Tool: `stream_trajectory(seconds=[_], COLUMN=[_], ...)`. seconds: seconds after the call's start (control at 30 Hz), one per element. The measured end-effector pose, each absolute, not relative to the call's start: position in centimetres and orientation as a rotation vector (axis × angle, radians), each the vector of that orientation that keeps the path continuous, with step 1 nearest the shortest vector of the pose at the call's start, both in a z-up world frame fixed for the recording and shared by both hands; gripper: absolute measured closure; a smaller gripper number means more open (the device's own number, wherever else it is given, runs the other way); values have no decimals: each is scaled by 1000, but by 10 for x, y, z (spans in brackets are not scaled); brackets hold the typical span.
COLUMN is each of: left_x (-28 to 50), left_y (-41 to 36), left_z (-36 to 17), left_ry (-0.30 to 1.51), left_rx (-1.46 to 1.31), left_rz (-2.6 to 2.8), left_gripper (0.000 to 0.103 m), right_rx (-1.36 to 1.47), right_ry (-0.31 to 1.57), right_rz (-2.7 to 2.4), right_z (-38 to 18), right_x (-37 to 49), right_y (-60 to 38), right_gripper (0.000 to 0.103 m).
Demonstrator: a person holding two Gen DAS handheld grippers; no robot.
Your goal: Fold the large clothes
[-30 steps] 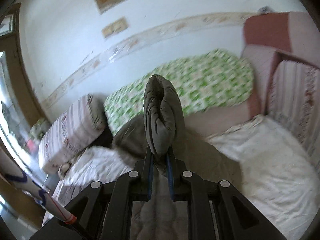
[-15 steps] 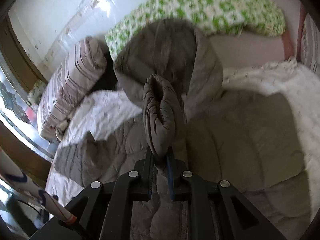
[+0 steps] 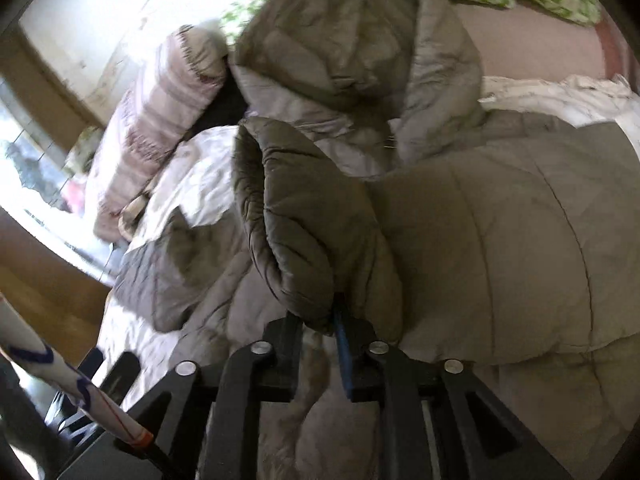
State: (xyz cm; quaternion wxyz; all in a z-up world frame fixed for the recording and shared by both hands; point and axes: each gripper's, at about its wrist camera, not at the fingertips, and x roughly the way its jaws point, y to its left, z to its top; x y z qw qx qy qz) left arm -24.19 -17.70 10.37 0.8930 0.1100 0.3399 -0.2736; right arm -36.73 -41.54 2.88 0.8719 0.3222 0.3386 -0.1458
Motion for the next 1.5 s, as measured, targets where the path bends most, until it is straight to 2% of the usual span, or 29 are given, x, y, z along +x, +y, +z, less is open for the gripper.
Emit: stream_trajectory(seconds=[0.07,0.4,0.63,0.8,0.9,1.07,1.17,1.2,1.3,1.5], left_x=[-242,-238,-223,-206,-197,-205,-210,-212,-217,-225], left_y=[-179,-213,-255,-272,-274,-272,-267,-264,-259,-266], left_z=[103,107,73,42,25,33,46,51,59,45], left_ry=[712,709,807,909,980,946,925,913,891,894], left_rx=[222,227,317,361,349,360,334,322,315,404], left_rz=[-576,-704,-742,-696,-697,-708,-726,-734,-736,-729], left_gripper=[0,0,0,0,0,0,0,0,0,0], right_rx=[642,617,652,723,774,768,733,719,695,654], right_ry=[705,612,709,805,801,746,677,662,644,733], right_rz=[-259,-401,-722,-737,-722,-700,-660,-654,-626,-627], right_z=[41,76,42,1,-16,3,24,28,26,0], right_x=[-371,-434,-466,-465,-467,-479,-493,-498,-501,-472], right_y=[-409,-445,-521,-548,-551,-537,-515,-506,-489,-491], right_gripper=[74,70,70,68,67,64,49,47,47,47])
